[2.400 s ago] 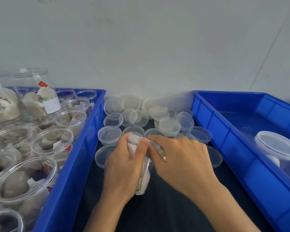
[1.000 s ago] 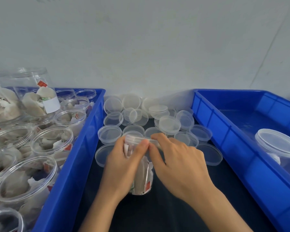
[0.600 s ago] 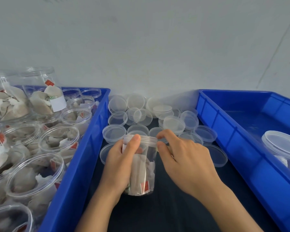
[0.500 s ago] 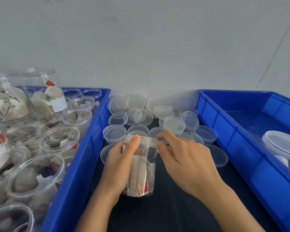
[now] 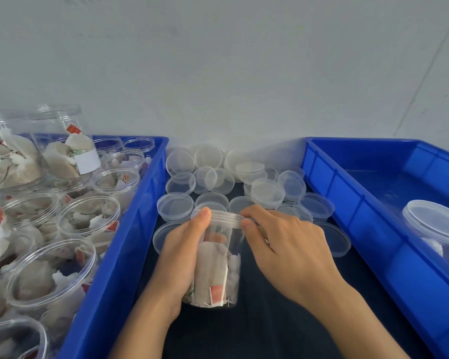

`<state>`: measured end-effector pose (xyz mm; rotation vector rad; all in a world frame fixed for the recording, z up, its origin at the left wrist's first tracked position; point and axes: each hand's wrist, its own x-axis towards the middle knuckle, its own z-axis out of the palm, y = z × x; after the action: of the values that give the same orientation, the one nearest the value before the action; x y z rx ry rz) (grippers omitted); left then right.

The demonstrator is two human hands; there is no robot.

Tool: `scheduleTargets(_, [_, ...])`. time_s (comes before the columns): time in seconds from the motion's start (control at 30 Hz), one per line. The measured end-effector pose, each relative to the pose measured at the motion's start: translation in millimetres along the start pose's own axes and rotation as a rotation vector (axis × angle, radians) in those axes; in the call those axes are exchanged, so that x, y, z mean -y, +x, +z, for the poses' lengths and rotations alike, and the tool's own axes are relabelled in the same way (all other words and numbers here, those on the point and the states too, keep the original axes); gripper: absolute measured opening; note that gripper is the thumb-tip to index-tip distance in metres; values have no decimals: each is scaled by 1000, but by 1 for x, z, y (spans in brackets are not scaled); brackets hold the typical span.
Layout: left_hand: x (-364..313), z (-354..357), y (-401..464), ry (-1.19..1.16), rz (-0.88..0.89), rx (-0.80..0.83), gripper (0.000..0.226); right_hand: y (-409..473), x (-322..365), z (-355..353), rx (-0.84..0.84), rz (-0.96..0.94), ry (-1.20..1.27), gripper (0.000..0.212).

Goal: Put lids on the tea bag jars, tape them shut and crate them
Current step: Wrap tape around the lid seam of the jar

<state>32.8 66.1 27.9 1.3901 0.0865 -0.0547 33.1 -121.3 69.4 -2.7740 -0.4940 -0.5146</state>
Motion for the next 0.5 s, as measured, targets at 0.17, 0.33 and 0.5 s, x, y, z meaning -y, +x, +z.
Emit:
scheduleTargets(0.17, [-3, -4, -2, -99, -54, 103, 69, -2, 4, -1, 31, -21, 16, 44])
scheduleTargets(0.33, [0, -3, -2, -92, 6, 160, 65, -6, 6, -5, 35, -32, 47, 52])
scheduleTargets(0.5, [1, 4, 2, 88, 108, 16, 72, -9, 5, -3, 3, 2, -37, 55])
